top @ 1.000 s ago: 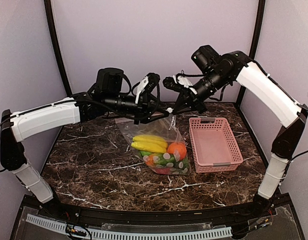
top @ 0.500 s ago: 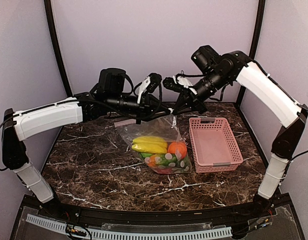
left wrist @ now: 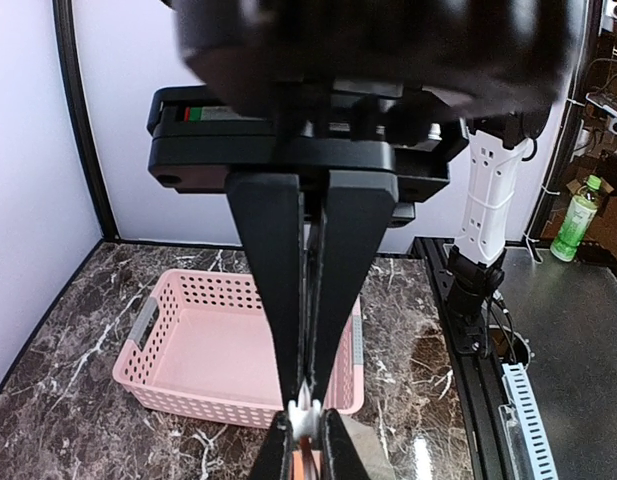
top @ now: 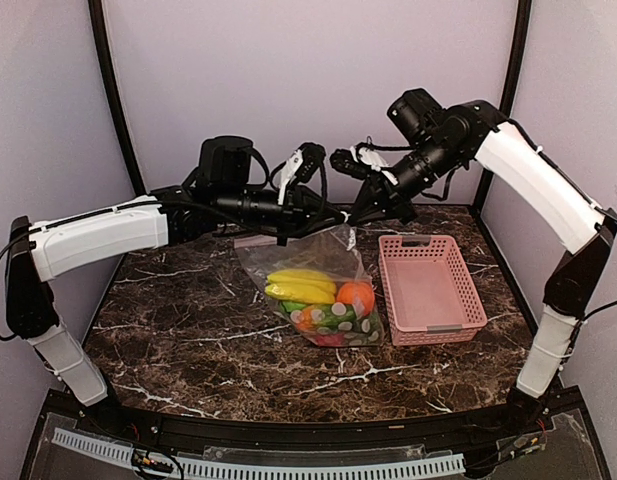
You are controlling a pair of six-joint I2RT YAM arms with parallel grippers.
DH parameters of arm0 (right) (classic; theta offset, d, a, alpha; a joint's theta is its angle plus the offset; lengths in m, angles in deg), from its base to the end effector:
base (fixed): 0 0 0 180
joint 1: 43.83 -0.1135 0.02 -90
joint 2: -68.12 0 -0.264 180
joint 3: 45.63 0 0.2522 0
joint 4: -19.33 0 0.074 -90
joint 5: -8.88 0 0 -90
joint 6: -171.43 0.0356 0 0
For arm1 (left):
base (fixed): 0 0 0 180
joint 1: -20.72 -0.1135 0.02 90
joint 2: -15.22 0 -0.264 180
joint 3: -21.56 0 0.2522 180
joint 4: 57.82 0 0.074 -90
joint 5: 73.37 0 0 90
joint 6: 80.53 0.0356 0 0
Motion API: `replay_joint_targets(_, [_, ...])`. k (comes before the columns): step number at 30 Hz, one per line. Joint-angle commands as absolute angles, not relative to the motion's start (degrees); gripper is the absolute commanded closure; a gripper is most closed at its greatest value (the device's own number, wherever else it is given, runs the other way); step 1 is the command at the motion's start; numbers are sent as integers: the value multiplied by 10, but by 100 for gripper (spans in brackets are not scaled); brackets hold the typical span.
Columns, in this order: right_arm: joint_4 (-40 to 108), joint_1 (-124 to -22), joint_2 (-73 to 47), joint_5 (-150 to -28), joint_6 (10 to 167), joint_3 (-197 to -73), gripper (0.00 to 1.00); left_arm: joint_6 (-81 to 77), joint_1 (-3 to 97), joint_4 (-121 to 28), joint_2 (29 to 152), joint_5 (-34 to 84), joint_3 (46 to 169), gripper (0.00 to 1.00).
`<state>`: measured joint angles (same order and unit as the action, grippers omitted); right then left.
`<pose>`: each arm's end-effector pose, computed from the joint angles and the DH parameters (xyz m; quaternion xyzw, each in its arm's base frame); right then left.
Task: Place the food in the zip-top bag and seal the zipper
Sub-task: Unzip the zipper of the food storage bag.
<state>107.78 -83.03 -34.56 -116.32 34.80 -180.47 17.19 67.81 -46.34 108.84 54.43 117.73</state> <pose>0.2572 0.2363 0.4195 -0.6854 0.6084 0.2709 0.2945 0.2492 -0.3001 0.3723 0.5178 0.5414 -0.4389 0.4960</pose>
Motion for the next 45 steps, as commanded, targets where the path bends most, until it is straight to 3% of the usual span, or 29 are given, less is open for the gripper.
replay_joint_targets(1, [1065, -766, -348, -1197, 340, -1826, 100, 181, 667, -444, 1059, 519, 1141, 99])
replay_joint_targets(21, [981, -626, -320, -1231, 360, -1720, 100, 140, 576, -447, 842, 444, 878, 99])
replay_joint_targets(45, [975, -627, -313, -1244, 366, -1695, 100, 136, 575, -459, 817, 416, 852, 99])
